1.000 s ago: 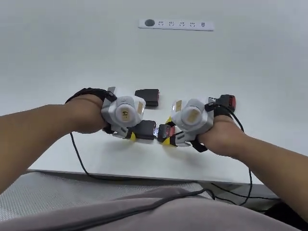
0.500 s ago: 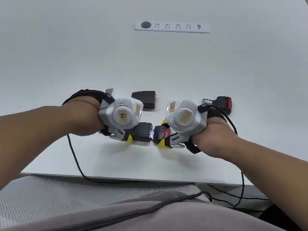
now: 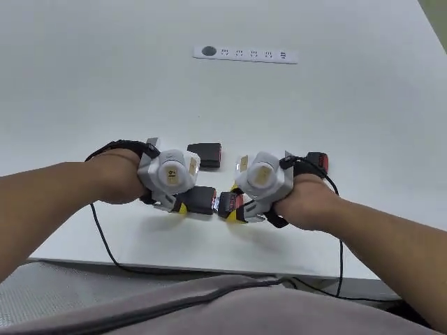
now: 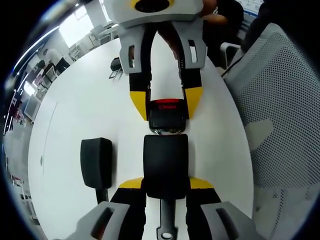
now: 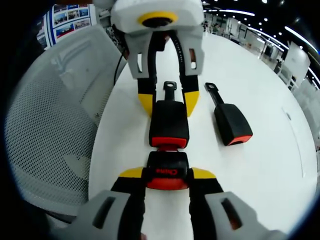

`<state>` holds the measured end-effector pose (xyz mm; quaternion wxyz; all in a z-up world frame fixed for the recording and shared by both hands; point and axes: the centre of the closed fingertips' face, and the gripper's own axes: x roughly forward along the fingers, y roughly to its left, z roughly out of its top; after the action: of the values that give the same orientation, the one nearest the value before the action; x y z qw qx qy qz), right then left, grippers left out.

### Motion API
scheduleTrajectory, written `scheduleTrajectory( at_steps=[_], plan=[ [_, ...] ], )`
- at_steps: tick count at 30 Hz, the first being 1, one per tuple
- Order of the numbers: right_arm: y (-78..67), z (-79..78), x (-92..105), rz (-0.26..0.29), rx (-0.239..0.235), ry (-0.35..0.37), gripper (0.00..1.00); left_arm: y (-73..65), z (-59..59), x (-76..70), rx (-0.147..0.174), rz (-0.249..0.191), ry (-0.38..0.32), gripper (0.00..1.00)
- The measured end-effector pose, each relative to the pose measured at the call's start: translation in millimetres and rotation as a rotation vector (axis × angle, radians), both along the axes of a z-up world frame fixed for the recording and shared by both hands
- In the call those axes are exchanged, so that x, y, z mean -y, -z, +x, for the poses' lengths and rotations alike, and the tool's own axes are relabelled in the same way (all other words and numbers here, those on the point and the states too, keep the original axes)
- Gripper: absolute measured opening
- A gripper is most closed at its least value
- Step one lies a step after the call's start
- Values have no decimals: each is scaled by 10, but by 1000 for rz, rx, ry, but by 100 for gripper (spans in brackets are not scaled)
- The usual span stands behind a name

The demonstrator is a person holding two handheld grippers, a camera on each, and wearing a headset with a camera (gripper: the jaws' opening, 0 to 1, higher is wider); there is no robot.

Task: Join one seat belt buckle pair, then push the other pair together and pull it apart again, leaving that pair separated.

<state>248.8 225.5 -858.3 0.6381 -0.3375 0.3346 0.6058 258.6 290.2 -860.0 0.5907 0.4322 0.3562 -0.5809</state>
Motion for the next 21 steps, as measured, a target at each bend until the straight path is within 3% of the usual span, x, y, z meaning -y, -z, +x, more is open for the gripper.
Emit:
scheduleTrajectory(
  at_steps=[6, 12, 14, 15, 21],
  plan=[
    [-5, 3, -8, 0, -2, -13, 32, -8, -13, -4, 2, 1, -9, 30],
    [-7, -2, -13, -5, 13, -4, 33, -9, -9, 11, 12, 33, -5, 31],
    [-2, 8, -12, 5, -32, 42, 34, -10, -4, 7, 7, 39, -17, 31],
    [-6, 10, -3, 4, -19, 23, 34, -12, -9, 4, 8, 40, -15, 32],
    [2, 4, -2, -1, -10, 25, 35, -15, -4, -7, 12, 18, -34, 33]
  ],
)
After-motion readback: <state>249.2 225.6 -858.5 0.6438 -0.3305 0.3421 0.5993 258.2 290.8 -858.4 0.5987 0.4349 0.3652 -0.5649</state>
